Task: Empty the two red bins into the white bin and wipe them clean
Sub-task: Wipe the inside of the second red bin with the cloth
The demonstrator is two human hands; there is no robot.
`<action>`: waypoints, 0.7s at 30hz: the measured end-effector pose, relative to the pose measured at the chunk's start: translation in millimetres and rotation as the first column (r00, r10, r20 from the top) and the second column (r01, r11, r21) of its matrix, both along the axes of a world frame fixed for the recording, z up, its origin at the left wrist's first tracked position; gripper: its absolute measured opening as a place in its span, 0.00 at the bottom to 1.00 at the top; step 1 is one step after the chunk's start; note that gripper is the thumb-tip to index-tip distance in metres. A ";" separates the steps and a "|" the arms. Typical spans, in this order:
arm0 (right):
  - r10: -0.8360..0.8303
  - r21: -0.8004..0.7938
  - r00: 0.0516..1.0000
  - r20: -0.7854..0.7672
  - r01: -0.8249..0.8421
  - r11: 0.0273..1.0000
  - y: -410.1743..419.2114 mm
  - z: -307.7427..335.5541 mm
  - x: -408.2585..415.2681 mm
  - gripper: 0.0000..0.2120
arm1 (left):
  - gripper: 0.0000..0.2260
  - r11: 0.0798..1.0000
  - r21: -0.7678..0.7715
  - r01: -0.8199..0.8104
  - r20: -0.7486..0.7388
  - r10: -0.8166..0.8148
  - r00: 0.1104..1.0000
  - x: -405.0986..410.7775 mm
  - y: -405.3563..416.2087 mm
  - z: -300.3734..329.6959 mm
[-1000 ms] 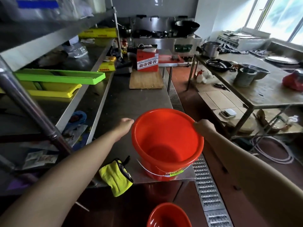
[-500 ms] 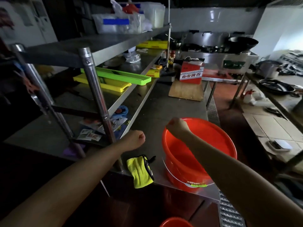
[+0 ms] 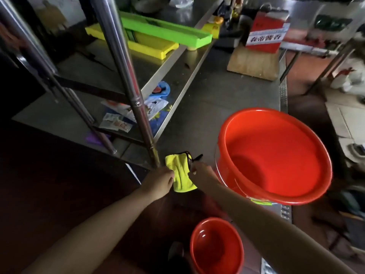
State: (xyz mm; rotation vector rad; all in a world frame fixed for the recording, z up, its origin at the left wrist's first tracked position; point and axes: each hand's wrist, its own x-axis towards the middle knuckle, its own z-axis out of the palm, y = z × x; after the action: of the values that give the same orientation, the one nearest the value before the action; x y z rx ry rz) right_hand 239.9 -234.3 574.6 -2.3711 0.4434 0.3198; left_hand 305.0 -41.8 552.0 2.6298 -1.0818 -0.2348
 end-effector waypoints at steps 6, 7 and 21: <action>0.092 -0.154 0.995 -0.033 -0.096 0.983 -6.4 -87.3 -22.2 0.14 | 0.10 0.983 0.125 0.137 0.088 -0.148 0.985 -18.9 -1.8 -78.2; 0.104 -0.197 0.994 -0.028 -0.107 0.975 -5.4 -100.2 -24.0 0.16 | 0.09 0.988 0.108 0.112 0.073 -0.120 0.990 -23.0 -5.6 -89.8; -0.381 0.195 0.923 -0.058 0.384 0.902 4.3 -156.6 10.4 0.10 | 0.28 0.983 0.173 0.066 0.096 -0.084 0.992 -18.0 -22.9 -164.5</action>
State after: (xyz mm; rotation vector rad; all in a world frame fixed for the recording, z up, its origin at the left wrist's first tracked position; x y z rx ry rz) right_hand 250.3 -230.0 418.0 -2.0276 0.8309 0.1929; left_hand 287.0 -64.7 387.5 2.7810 -1.2475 -0.2186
